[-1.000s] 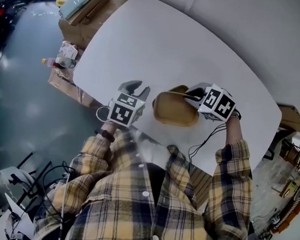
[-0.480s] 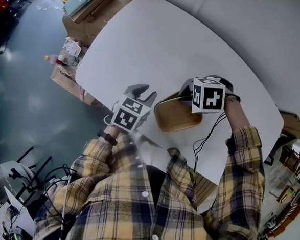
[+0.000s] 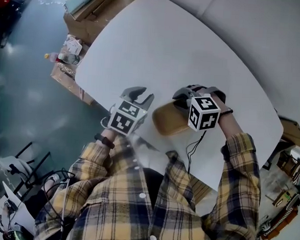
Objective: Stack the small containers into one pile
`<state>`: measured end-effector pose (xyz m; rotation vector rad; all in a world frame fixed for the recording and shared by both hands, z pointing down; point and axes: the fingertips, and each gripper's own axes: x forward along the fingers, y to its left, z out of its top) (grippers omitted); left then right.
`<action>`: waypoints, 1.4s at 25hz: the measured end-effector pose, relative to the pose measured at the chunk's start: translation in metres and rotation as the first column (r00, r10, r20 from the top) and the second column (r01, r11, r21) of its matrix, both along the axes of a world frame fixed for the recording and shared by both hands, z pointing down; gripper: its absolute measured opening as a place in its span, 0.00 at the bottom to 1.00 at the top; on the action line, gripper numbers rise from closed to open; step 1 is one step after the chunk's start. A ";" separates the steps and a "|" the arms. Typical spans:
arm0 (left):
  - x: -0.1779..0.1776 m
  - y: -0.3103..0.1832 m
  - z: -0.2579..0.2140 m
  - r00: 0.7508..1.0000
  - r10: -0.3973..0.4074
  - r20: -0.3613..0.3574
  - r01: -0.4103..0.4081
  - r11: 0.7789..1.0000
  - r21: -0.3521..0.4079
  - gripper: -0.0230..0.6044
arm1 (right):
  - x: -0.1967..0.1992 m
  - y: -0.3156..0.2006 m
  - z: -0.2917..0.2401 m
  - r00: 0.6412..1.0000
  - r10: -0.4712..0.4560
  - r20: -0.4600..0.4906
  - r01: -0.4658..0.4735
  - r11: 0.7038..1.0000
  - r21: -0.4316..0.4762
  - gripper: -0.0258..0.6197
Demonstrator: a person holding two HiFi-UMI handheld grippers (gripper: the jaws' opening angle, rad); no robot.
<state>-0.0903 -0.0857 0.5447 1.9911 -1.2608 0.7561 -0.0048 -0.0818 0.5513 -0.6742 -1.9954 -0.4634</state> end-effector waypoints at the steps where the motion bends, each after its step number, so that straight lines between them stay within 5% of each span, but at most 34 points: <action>1: -0.001 -0.001 0.000 1.000 -0.001 0.001 0.001 1.000 0.000 0.23 | 0.000 -0.001 0.001 0.999 0.009 0.038 -0.010 0.999 0.034 0.14; 5: -0.001 -0.005 -0.002 1.000 0.002 -0.001 -0.002 1.000 0.003 0.23 | -0.001 -0.001 0.000 0.979 0.063 0.191 -0.091 0.985 0.144 0.23; 14: 0.005 -0.009 -0.003 0.999 0.039 -0.015 -0.039 0.999 0.008 0.23 | 0.005 0.000 0.015 0.910 0.216 0.353 -0.291 0.941 0.174 0.24; 19: 0.008 -0.011 -0.011 0.998 0.060 -0.018 -0.060 0.998 0.025 0.23 | 0.006 -0.001 0.011 0.895 0.243 0.375 -0.337 0.918 0.208 0.25; 24: 0.012 -0.015 -0.018 0.997 0.079 -0.025 -0.077 0.995 0.056 0.23 | 0.006 -0.004 -0.011 0.846 0.361 0.392 -0.438 0.890 0.127 0.32; 29: 0.021 -0.023 -0.033 0.992 0.121 -0.040 -0.115 0.986 0.122 0.23 | 0.009 -0.009 -0.052 0.714 0.581 0.392 -0.618 0.785 -0.037 0.31; 35: 0.044 -0.035 -0.049 0.973 0.225 -0.056 -0.212 0.961 0.178 0.23 | 0.025 -0.016 -0.105 0.467 0.778 0.421 -0.797 0.576 -0.181 0.29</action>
